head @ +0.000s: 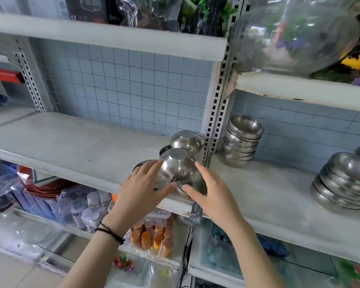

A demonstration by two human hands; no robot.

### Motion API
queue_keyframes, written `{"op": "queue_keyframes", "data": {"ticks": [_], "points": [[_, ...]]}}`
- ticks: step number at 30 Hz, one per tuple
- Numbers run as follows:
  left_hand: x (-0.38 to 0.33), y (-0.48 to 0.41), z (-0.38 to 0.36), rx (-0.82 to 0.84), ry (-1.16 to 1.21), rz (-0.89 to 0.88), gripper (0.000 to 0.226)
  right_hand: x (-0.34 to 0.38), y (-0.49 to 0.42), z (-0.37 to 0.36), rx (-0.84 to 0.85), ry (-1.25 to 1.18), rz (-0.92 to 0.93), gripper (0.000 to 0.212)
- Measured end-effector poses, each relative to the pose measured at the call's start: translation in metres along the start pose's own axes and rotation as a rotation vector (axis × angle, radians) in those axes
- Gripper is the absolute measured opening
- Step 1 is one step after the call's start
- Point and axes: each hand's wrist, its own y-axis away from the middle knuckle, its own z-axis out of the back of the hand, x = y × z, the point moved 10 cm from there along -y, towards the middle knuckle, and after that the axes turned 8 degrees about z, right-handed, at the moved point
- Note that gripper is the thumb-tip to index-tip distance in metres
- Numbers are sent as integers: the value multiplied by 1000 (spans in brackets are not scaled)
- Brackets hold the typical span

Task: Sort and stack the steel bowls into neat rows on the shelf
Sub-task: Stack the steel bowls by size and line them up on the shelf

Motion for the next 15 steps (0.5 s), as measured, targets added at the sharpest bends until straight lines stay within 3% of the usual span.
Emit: {"op": "queue_keyframes", "data": {"ticks": [6,15], "points": [[13,-35,-30,132,356,-19,79,-15,-30,-21,-50,-68,-42,79],[30,-89,-50,209,381,-200,88,-37,-64,-50,-48,-91,-92,95]]}}
